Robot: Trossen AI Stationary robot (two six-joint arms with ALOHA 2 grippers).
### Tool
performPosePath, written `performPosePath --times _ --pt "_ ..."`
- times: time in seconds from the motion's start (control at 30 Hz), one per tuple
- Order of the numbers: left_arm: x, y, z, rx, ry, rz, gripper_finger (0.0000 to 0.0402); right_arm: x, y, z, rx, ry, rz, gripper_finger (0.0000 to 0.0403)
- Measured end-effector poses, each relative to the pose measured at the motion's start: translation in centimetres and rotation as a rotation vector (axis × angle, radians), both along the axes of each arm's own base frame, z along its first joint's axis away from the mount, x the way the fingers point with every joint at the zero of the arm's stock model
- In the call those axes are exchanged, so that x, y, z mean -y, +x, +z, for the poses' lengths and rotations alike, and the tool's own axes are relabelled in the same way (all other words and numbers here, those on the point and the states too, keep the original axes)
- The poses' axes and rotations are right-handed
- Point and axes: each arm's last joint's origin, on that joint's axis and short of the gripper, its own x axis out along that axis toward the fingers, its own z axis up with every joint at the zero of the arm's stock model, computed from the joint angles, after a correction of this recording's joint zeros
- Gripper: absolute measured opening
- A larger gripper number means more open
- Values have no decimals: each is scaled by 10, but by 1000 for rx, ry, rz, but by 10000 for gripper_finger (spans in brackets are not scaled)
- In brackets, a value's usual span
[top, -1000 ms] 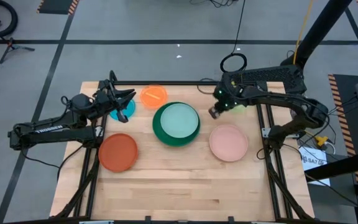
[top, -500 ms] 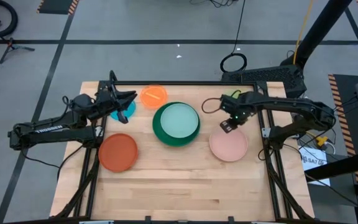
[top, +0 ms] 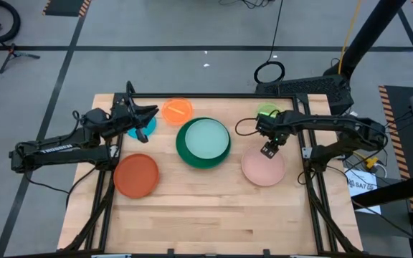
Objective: Stack plastic plates
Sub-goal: Stack the light orange plate on top of the the light blue plate
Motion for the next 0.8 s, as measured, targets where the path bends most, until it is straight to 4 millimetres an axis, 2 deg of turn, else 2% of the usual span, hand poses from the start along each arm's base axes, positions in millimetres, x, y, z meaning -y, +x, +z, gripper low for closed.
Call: performPosePath --times 0.37,0.6,0.8 --pt "0 0 0 2 1 1 65 0 -7 -24 23 -26 -10 199" --pt "0 0 0 3 2 1 65 0 -4 -25 67 -20 -11 196" --pt "0 0 0 4 2 1 65 1 -2 -25 92 -32 -9 151"
